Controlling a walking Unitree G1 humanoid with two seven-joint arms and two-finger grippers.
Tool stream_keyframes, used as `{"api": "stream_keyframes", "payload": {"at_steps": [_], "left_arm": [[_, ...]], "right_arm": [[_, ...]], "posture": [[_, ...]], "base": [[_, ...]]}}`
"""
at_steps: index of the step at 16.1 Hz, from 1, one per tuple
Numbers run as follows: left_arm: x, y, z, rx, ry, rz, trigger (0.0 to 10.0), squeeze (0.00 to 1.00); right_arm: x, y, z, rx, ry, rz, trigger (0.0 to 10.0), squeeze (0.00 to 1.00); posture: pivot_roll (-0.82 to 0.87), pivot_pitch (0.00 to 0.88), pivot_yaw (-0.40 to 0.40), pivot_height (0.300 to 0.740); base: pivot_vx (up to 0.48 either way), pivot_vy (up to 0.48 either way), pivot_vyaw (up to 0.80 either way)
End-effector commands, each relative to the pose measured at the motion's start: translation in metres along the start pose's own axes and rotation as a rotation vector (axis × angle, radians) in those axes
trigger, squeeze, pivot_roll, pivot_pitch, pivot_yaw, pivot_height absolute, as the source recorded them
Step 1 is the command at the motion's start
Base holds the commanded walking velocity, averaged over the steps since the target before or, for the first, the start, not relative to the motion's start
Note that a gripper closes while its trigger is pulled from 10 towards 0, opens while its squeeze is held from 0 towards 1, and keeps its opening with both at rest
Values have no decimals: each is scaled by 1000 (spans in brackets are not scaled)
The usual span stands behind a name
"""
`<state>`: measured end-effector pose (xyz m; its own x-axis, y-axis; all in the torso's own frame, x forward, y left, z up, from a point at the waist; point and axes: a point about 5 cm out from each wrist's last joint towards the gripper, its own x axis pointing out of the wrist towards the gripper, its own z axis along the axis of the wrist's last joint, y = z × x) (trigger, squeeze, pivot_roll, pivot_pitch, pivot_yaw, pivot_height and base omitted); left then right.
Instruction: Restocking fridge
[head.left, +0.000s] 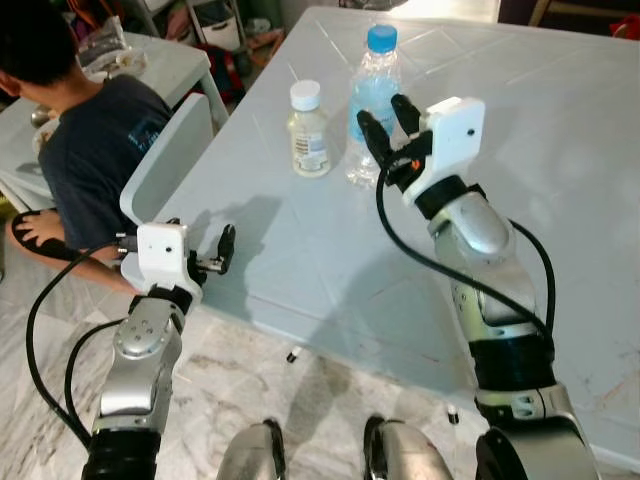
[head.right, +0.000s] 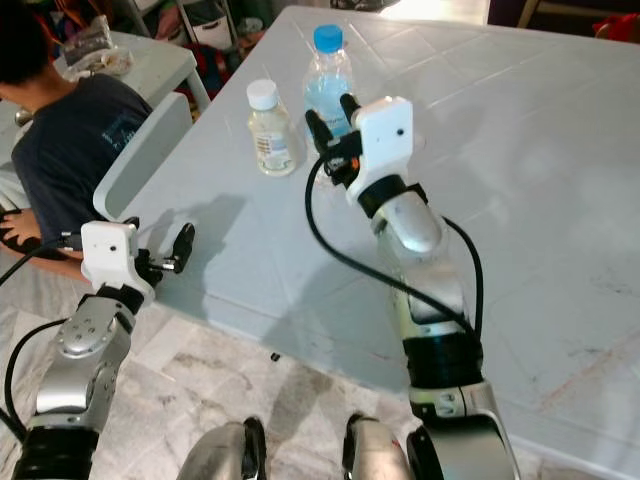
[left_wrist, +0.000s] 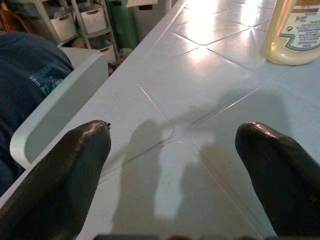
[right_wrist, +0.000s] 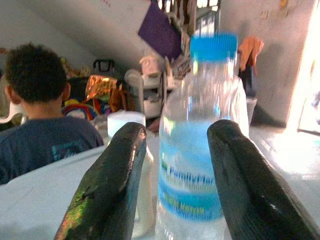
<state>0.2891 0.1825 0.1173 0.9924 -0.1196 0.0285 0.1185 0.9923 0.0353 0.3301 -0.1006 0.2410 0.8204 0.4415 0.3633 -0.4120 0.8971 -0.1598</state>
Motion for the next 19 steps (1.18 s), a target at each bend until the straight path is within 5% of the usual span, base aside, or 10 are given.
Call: {"api": "stream_keyframes", "payload": {"at_steps": [1,7,8,10,19], "left_arm": [[-4,6,-4,13,22,13,10000,0],[-7,8,-5,30,45,-18,10000,0],[-8,8,-4,32,47,-20,10000,0],[-10,8,-4,35,52,-24,10000,0],[-16,12,-3,52,75,-30,10000,0]], "right_arm": [[3,6,11,-20,-44,3,10000,1000],[22,-24,22,-44,-16,-91,10000,988],[30,-25,24,-46,-4,-66,10000,525],[39,-24,25,-13,7,-39,10000,0],[77,-34,38,-2,78,55,10000,0]], "posture": [[-36,124,105,740],[-19,157,132,740],[-9,162,133,740],[2,170,135,740],[37,189,140,740]], "base": [[0,0,0],[0,0,0],[0,0,0],[0,0,0],[0,0,0]]}}
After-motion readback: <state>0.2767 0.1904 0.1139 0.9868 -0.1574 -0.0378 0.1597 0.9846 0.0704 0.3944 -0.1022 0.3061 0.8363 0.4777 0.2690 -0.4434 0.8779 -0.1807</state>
